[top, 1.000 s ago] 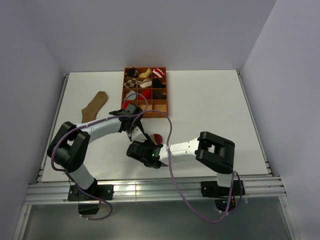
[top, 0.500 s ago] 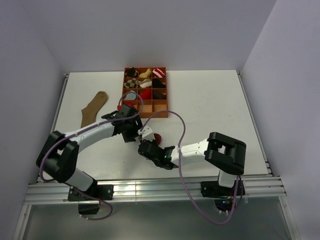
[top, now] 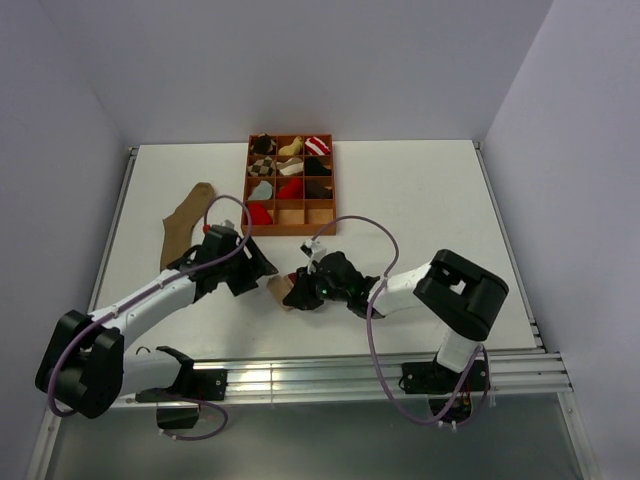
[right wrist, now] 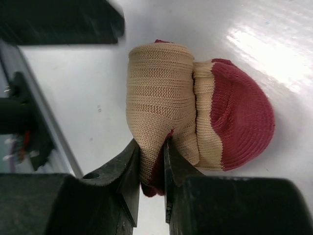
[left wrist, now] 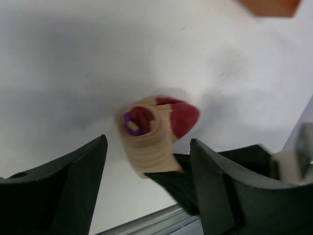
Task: Roll the socks
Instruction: Roll the sock at the center of the board.
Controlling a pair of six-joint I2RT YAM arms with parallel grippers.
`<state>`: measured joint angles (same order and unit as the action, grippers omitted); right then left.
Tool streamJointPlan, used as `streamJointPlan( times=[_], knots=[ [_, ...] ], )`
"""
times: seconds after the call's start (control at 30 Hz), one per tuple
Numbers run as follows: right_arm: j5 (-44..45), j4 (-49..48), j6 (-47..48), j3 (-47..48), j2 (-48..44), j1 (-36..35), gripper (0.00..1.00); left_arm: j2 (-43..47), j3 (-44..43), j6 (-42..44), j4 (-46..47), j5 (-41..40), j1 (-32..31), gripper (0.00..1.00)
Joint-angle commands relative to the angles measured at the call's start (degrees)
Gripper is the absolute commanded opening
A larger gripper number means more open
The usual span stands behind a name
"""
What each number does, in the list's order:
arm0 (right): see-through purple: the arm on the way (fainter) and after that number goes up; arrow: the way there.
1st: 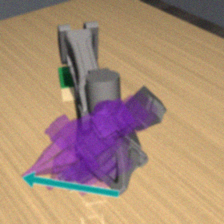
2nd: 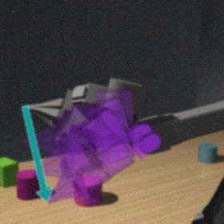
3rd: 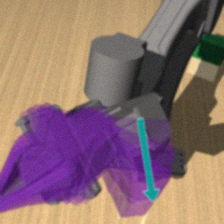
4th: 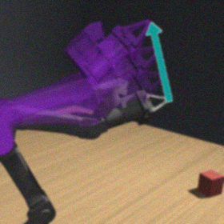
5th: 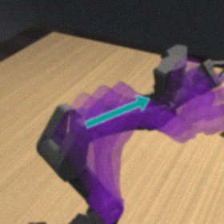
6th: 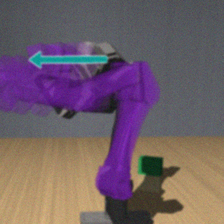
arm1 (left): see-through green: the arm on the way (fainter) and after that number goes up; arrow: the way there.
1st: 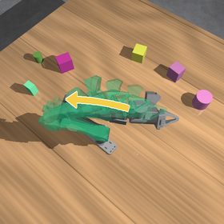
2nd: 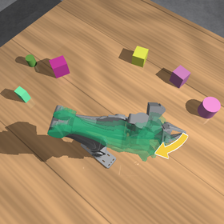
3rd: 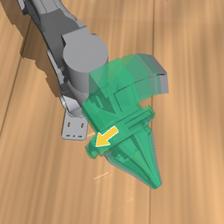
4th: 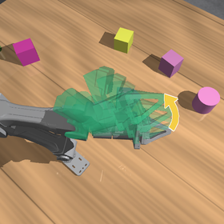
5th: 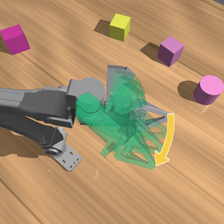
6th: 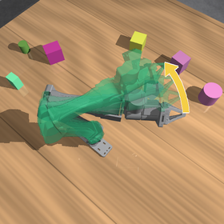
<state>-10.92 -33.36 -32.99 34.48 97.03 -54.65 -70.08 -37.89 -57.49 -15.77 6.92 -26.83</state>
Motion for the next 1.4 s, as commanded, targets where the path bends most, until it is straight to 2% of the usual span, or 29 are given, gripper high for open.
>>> streamJointPlan(
  times=[0.0, 0.33, 0.53, 0.77, 0.83, 0.93, 1.07, 1.23, 1.37],
  knots=[
    [-15.44, 1.81, -3.48, -2.22, 4.38, 2.35, 0.0, 1.96, 5.01, -3.76, 6.27, 4.15, -0.15, 0.74],
    [-23.09, 3.04, -3.39, -0.03, 9.84, 6.75, 0.0, -1.28, 10.2, -6.93, 13.65, 6.0, -0.42, 0.73],
    [-24.68, 1.9, -4.89, 0.32, 12.3, 8.86, 0.0, -4.79, 10.47, -7.72, 12.35, 4.95, -1.47, 0.64],
    [-21.0, 8.48, -1.29, 2.61, 8.28, 9.13, 0.11, -10.67, 8.01, -6.32, 6.02, 2.58, -1.74, 0.49],
    [-17.48, 12.08, 0.82, 3.31, 6.25, 8.95, 0.14, -12.17, 5.55, -5.35, 2.77, 1.87, -1.74, 0.47],
    [-10.2, 16.3, 4.33, 4.01, 1.06, 8.08, 0.24, -14.81, 2.91, -3.24, 0.04, 1.26, -1.74, 0.48],
    [0.78, 23.95, 8.37, 6.82, -5.34, 4.13, 0.41, -17.8, 0.19, -1.48, -2.94, 1.17, -1.74, 0.48],
    [18.51, 31.51, 10.67, 10.77, -10.63, -1.5, 0.52, -20.88, -5.08, 1.33, -8.04, 0.03, -2.09, 0.47],
    [29.79, 34.77, 14.7, 14.12, -11.69, -7.12, 0.57, -23.33, -8.34, 2.47, -10.24, -0.06, -2.61, 0.47]
  ],
)
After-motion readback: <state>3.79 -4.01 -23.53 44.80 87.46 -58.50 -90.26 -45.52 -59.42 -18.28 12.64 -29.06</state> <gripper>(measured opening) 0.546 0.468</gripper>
